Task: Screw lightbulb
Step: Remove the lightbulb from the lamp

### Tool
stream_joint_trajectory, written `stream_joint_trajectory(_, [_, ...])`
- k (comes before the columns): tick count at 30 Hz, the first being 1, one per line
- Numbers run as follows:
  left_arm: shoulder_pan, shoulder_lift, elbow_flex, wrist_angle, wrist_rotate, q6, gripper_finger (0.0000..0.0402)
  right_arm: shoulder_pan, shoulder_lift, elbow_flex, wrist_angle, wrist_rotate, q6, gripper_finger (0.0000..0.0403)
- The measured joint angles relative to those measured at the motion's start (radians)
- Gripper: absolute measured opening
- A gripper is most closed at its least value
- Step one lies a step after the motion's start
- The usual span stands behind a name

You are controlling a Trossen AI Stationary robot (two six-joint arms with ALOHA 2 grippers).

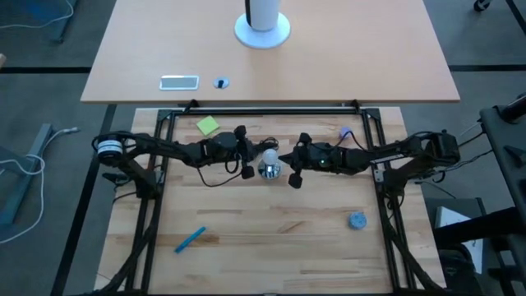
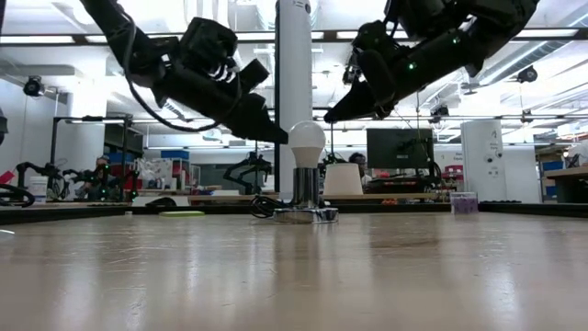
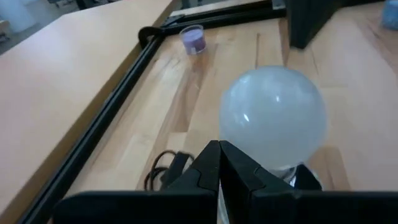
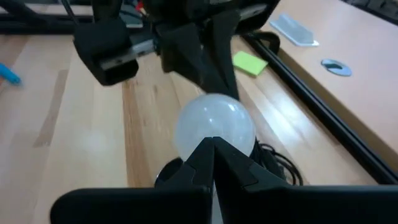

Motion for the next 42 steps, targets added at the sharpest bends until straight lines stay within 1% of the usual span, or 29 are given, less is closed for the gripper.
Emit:
stream_joint_trajectory(4, [0.000,0.039,0.035,0.007,0.033,-0.002,0.0000,-0.001,0.021,0.000,0.013,-0.004,0.004,0.0000])
stream_joint_trajectory(11, [0.000,0.083,0.068,-0.004,0.042,-0.003,0.0000,-0.001,0.024,0.000,0.017,-0.006,0.008,0.0000])
stream_joint_trajectory(23, [-0.002,0.077,0.060,-0.019,0.055,-0.019,0.0000,0.007,0.016,0.000,-0.007,-0.012,0.032,0.0000])
stream_joint_trajectory(29, [-0.002,0.077,0.059,-0.019,0.059,-0.028,0.0000,0.012,-0.011,0.000,-0.069,-0.032,0.058,0.0000])
stream_joint_trajectory(32, [-0.002,0.077,0.058,-0.019,0.058,-0.029,0.0000,0.012,-0.010,0.000,-0.073,-0.074,0.070,0.0000])
stream_joint_trajectory(34, [-0.002,0.077,0.058,-0.019,0.058,-0.030,0.0000,0.013,-0.001,0.000,-0.063,-0.085,0.076,0.0000])
stream_joint_trajectory(39, [-0.004,0.077,0.058,-0.019,0.059,-0.041,0.0000,0.009,0.012,0.000,-0.061,-0.082,0.079,0.0000])
stream_joint_trajectory(42, [-0.004,0.076,0.058,-0.020,0.081,-0.041,0.0000,0.004,0.013,0.000,-0.060,-0.077,0.079,0.0000])
